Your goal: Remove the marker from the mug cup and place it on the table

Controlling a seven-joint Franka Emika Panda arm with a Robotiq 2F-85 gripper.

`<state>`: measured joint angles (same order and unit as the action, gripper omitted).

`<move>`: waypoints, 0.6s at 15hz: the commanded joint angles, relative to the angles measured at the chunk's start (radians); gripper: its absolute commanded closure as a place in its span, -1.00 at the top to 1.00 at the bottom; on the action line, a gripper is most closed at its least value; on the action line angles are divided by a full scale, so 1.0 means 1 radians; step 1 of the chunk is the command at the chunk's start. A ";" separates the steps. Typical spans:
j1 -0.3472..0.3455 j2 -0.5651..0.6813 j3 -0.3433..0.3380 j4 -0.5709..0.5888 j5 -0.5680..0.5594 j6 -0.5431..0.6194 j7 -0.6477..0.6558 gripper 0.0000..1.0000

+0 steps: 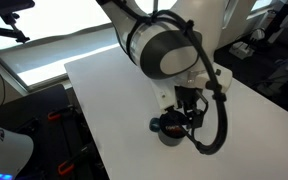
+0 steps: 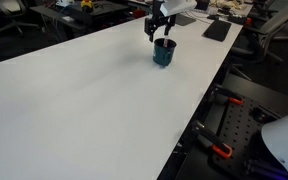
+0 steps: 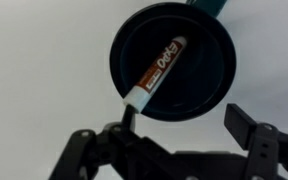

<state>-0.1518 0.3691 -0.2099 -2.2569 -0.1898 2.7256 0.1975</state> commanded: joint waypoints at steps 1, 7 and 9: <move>0.002 -0.050 -0.007 -0.063 0.036 0.039 -0.030 0.44; 0.000 -0.063 -0.016 -0.076 0.045 0.043 -0.029 -0.33; -0.002 -0.064 -0.017 -0.072 0.046 0.039 -0.030 -0.68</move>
<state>-0.1555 0.3301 -0.2228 -2.2915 -0.1731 2.7441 0.1957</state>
